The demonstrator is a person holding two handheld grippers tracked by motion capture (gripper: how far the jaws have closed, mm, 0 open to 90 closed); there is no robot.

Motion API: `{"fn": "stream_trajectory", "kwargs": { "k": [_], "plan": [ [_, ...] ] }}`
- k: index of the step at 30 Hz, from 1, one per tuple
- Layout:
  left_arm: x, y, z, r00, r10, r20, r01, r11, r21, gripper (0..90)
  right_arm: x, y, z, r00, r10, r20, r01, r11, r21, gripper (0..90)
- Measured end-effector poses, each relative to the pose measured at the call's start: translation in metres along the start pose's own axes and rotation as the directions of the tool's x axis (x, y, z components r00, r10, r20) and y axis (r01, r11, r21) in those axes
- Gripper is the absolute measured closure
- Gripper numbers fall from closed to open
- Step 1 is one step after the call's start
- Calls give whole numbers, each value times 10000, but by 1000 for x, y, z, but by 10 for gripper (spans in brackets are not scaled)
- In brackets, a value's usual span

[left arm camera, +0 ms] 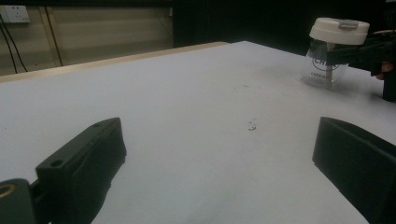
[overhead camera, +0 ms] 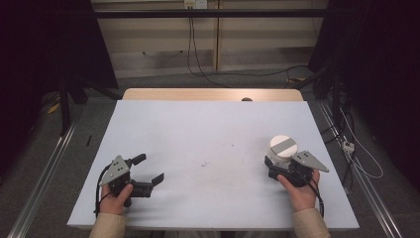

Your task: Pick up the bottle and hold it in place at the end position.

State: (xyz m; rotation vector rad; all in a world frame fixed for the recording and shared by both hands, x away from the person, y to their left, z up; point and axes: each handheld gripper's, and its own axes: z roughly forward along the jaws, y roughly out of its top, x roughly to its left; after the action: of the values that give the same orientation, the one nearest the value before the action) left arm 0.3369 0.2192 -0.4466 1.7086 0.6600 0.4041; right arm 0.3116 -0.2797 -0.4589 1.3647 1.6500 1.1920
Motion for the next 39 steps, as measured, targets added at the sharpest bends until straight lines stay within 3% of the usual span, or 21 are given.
{"fn": "stream_trajectory", "kwargs": {
  "k": [16, 22, 39],
  "plan": [
    [0, 0, 1, 10000, -5, 31, 5, 10000, 12, 21, -2, 2, 3, 9999, -52, 91, 52, 10000, -60, 175],
    [0, 0, 2, 10000, 31, 76, -31, 10000, 33, 21, -2, 3, 2, 9997, 132, -210, -134, 9999, -87, 183],
    [0, 0, 4, 9999, -66, 147, 68, 9998, -165, 20, 19, 18, 19, 9974, -115, -709, 110, 9999, -78, 185]
  ]
}}
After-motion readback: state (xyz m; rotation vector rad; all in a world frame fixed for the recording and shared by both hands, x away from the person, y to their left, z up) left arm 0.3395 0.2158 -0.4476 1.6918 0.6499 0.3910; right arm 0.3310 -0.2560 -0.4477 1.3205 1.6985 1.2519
